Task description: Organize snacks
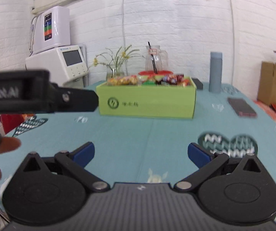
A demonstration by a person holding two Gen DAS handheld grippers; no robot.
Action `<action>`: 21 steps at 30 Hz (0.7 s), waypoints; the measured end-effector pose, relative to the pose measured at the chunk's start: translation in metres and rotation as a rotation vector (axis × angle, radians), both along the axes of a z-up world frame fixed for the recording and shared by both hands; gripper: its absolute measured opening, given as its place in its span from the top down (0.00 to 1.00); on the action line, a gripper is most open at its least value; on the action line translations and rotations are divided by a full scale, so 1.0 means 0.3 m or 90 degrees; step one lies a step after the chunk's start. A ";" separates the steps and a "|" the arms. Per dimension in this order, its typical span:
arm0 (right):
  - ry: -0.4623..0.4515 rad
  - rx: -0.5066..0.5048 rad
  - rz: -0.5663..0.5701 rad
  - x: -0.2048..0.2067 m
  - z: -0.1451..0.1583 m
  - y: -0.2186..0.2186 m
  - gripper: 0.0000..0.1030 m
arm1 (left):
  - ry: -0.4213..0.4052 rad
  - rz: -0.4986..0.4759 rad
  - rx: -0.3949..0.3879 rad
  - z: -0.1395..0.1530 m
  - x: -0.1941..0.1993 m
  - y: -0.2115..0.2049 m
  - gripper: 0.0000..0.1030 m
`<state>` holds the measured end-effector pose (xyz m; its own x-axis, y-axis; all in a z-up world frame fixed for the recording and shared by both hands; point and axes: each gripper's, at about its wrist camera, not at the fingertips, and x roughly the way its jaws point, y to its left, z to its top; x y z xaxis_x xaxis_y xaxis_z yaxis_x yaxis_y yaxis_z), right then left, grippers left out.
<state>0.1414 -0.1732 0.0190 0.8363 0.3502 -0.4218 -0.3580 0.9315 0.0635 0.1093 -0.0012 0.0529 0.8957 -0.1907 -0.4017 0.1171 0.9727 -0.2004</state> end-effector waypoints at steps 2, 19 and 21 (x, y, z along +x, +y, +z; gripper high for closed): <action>0.005 -0.006 -0.023 -0.072 -0.039 0.005 0.01 | 0.007 -0.003 -0.006 -0.030 -0.050 0.005 0.11; -0.074 -0.022 -0.178 -0.503 -0.072 -0.067 0.00 | -0.048 0.046 0.046 -0.057 -0.407 -0.012 0.10; -0.102 0.015 -0.202 -0.521 -0.048 -0.106 0.00 | -0.061 0.044 0.062 -0.053 -0.431 -0.016 0.10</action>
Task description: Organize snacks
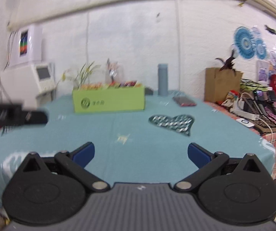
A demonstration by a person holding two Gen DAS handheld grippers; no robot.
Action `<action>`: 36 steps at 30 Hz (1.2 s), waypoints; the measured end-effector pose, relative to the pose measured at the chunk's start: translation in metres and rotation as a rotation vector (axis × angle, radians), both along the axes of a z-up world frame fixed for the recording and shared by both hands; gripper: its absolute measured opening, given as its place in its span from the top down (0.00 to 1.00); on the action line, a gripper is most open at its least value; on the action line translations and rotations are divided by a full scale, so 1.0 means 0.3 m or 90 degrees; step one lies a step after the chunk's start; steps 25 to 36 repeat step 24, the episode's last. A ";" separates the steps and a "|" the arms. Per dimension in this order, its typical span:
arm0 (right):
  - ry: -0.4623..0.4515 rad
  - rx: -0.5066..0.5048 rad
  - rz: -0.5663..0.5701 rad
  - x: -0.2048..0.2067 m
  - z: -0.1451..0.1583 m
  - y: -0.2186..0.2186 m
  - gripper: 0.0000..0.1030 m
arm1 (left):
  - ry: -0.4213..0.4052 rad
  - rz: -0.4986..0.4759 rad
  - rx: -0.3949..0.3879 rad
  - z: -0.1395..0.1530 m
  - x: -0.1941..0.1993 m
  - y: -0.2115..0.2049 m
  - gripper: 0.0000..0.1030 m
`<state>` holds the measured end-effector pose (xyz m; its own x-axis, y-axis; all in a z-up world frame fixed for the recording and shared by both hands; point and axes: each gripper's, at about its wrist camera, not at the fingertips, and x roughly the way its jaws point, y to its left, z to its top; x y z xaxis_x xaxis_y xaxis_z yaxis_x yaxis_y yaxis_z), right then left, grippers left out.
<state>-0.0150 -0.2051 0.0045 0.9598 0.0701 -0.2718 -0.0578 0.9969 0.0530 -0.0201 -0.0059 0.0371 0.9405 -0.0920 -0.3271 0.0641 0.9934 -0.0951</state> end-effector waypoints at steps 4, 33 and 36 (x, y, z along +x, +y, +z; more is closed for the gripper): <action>0.011 0.048 0.004 0.006 0.008 -0.054 0.00 | 0.008 -0.014 0.005 0.006 0.016 -0.015 0.11; -0.016 0.059 0.042 -0.034 0.050 -0.097 0.00 | 0.012 -0.030 0.028 -0.016 0.007 -0.056 0.12; -0.016 0.059 0.042 -0.034 0.050 -0.097 0.00 | 0.012 -0.030 0.028 -0.016 0.007 -0.056 0.12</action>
